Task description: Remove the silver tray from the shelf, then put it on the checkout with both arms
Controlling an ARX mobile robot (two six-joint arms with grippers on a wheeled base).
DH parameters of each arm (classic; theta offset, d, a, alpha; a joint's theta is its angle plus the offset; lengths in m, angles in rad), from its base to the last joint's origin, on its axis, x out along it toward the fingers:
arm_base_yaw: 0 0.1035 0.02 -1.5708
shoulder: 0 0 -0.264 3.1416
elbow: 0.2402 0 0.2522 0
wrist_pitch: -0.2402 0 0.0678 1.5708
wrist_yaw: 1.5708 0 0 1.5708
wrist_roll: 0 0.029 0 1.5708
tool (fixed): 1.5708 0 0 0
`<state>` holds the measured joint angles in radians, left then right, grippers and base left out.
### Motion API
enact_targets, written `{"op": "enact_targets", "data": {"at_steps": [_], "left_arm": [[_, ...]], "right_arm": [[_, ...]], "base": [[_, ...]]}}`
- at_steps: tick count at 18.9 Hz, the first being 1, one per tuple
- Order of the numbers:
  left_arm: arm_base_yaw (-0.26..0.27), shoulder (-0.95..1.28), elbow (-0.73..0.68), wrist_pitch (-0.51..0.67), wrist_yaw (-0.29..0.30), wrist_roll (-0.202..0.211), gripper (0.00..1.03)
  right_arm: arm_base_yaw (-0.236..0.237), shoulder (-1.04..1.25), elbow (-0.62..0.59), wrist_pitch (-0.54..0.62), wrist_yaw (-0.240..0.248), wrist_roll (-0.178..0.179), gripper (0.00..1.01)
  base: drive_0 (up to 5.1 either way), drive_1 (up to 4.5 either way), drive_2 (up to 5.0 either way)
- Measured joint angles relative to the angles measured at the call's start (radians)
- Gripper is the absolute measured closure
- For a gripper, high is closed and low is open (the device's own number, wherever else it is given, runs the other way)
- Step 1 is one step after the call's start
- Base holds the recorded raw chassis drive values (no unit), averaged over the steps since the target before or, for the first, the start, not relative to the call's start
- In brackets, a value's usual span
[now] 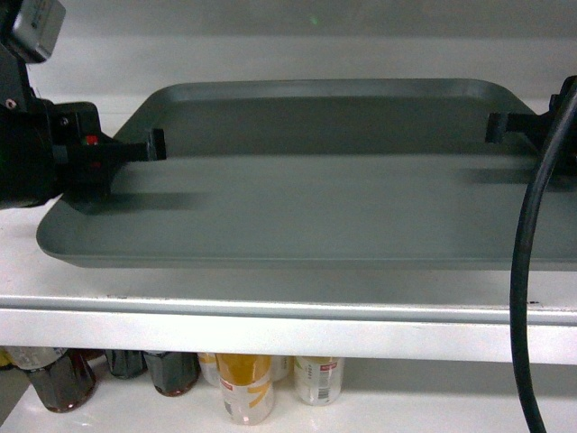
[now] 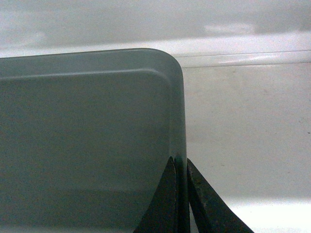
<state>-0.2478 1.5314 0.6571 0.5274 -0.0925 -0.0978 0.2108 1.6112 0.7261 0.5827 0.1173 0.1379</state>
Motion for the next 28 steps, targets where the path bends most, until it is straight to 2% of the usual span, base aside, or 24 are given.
{"op": "enact_targets", "data": {"at_steps": [2, 4, 7, 28], "left_arm": [[-0.005, -0.030, 0.000, -0.034, -0.001, 0.000, 0.99], [-0.010, -0.067, 0.001, -0.139, 0.000, -0.005, 1.00], [-0.010, -0.068, 0.003, -0.169, 0.002, -0.009, 1.00], [-0.006, -0.068, 0.003, -0.163, 0.015, -0.012, 1.00]], "right_arm": [[-0.001, -0.014, 0.002, -0.036, -0.003, 0.001, 0.98], [-0.009, -0.023, 0.008, -0.150, -0.023, 0.008, 0.98], [-0.009, -0.037, 0.022, -0.202, -0.032, 0.008, 0.98], [-0.008, -0.058, 0.026, -0.184, -0.022, -0.005, 0.98]], "base": [[0.0, 0.00, 0.0], [0.0, 0.00, 0.0], [0.0, 0.00, 0.0], [0.0, 0.00, 0.0]]}}
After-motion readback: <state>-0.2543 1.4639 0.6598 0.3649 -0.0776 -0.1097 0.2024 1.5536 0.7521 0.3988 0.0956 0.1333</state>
